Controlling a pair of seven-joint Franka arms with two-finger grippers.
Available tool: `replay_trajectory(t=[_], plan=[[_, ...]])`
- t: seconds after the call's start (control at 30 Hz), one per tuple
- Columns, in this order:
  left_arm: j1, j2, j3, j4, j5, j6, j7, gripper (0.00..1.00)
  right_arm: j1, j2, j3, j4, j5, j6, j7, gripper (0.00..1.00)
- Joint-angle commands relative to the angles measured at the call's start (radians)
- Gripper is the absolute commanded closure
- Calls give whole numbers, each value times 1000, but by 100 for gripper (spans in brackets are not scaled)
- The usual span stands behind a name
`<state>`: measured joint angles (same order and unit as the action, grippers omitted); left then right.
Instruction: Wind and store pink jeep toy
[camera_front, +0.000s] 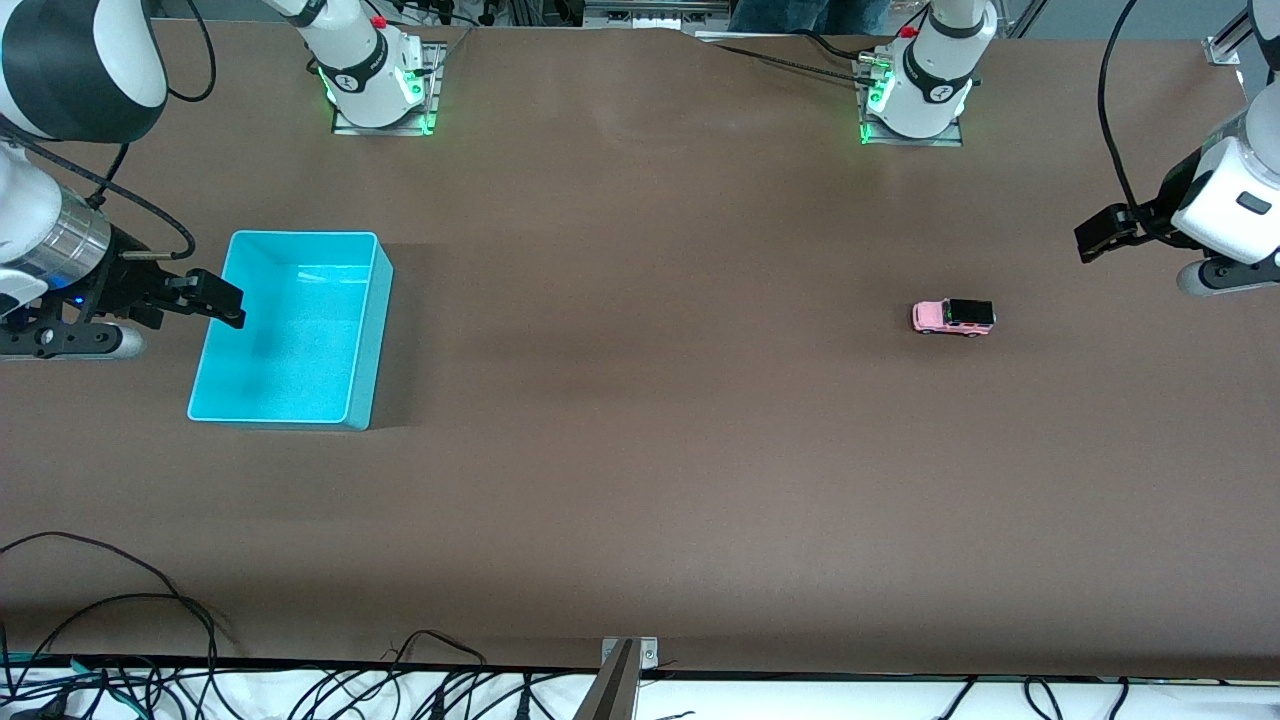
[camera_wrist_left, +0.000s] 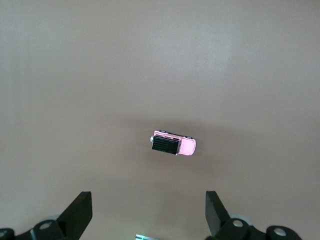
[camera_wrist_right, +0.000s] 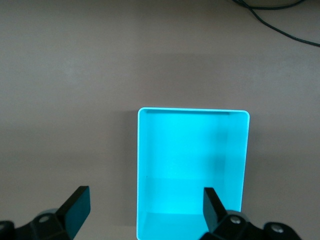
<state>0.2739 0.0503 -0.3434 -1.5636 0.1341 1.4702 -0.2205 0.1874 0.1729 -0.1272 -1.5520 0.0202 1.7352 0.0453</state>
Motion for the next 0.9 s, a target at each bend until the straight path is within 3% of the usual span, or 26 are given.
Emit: replay_trajectory(t=[0.0, 0.37, 0.87], plan=[[14, 3, -3, 8, -34, -5, 10, 0, 0, -1, 0, 6, -5, -5, 4, 0], [93, -9, -5, -24, -145, -14, 12, 0, 0, 0, -2, 6, -5, -5, 4, 0], [85, -10, -28, -44, -137, -57, 10, 0, -3, 0, -2, 6, -3, -5, 4, 0]])
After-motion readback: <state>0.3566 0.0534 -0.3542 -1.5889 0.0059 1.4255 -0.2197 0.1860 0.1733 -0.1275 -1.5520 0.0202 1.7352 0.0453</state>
